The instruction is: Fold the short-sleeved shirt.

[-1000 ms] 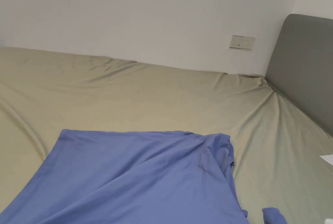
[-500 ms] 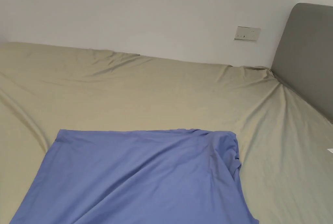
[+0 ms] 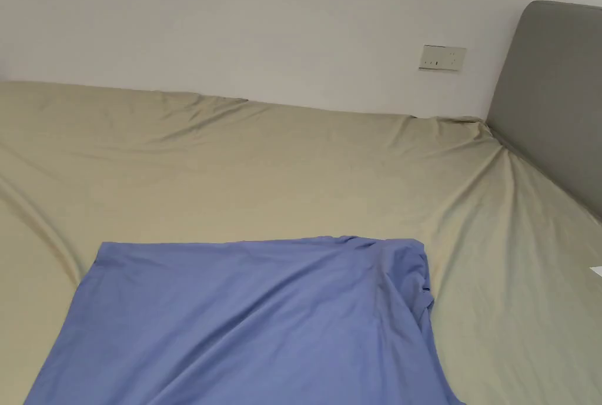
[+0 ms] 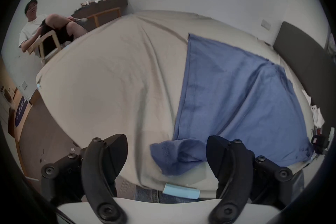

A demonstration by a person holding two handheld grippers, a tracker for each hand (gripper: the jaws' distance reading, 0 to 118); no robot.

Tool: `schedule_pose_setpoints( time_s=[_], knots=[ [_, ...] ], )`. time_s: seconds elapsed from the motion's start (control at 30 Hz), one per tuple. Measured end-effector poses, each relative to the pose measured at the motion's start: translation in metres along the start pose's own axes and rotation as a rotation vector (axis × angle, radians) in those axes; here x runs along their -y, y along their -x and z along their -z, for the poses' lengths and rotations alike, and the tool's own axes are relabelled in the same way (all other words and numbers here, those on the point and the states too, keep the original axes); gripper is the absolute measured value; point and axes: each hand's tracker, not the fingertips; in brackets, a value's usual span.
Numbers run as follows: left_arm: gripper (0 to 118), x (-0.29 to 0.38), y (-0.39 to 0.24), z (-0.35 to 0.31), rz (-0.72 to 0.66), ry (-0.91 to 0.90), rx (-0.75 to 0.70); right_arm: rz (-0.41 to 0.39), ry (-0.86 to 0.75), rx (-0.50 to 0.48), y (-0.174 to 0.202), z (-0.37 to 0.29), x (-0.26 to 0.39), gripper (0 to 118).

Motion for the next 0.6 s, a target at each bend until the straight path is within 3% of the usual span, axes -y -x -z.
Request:
schedule_pose_setpoints(
  time_s=[0.07,0.13,0.17,0.2,0.27,0.33,0.53,0.6],
  knots=[
    [71,-0.001,-0.001,-0.024,0.014,-0.092,-0.023,-0.04,-0.052,-0.008,-0.001,-0.025,0.003,81],
    [26,0.0,-0.005,-0.039,0.012,-0.148,-0.049,-0.061,-0.056,-0.025,0.001,-0.045,0.006,80],
    [8,0.001,-0.007,-0.043,0.003,-0.153,-0.049,-0.058,-0.064,-0.04,0.002,-0.051,0.011,72],
    [3,0.004,-0.007,-0.047,-0.023,-0.152,-0.031,-0.04,-0.077,-0.063,0.003,-0.057,0.017,49],
    [0,0.009,-0.008,-0.048,-0.06,-0.129,0.028,0.012,-0.063,-0.082,0.005,-0.061,0.027,1],
    [0,0.019,-0.01,-0.046,-0.066,-0.115,0.028,0.039,-0.057,-0.14,0.005,-0.062,0.04,1],
    [0,0.041,-0.002,-0.015,-0.099,-0.02,0.022,0.078,0.026,-0.133,0.01,-0.051,0.062,1],
    [5,0.04,-0.002,-0.007,-0.084,-0.016,0.019,0.093,0.031,-0.14,0.008,-0.048,0.061,1]
  ],
)
